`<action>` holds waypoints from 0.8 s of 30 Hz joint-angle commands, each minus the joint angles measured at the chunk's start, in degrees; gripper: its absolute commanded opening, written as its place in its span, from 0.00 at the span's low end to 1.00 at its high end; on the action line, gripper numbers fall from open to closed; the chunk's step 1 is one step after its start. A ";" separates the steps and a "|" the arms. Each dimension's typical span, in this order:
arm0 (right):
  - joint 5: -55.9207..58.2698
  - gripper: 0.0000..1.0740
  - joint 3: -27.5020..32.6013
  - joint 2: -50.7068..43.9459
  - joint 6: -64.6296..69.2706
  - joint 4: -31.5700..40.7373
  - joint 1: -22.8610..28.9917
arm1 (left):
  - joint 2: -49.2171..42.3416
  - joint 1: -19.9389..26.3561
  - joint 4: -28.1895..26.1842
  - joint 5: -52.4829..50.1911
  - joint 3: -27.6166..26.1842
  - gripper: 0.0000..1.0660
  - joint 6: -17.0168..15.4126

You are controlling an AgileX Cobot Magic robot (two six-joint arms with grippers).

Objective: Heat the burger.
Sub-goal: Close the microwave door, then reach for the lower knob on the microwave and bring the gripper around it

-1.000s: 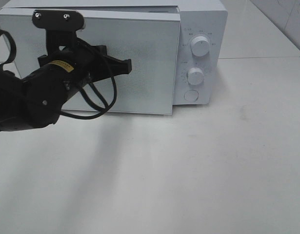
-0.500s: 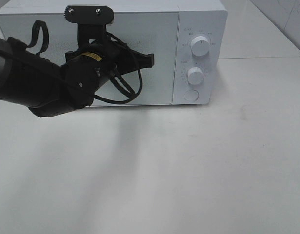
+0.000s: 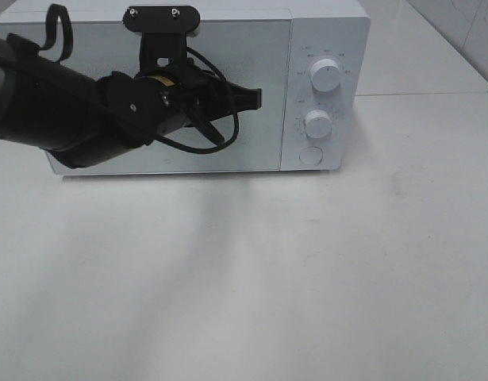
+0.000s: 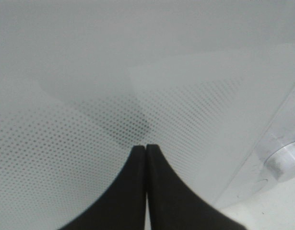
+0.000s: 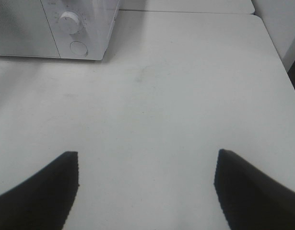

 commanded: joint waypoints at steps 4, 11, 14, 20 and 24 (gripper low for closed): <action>-0.34 0.70 0.11 -1.55 -0.34 -0.17 -0.34 | -3.15 -0.34 0.11 13.29 -0.46 0.00 0.92; -0.34 0.70 0.11 -1.55 -0.34 -0.17 -0.34 | -7.85 0.23 1.43 27.62 3.09 0.03 2.86; -0.34 0.70 0.11 -1.55 -0.34 -0.17 -0.34 | -10.89 1.43 1.95 36.44 5.21 0.26 2.75; -0.34 0.70 0.11 -1.55 -0.34 -0.17 -0.34 | -14.55 3.32 5.56 48.70 6.13 0.95 2.64; -0.34 0.70 0.11 -1.55 -0.34 -0.17 -0.34 | -16.79 4.64 8.82 54.20 6.13 0.94 2.64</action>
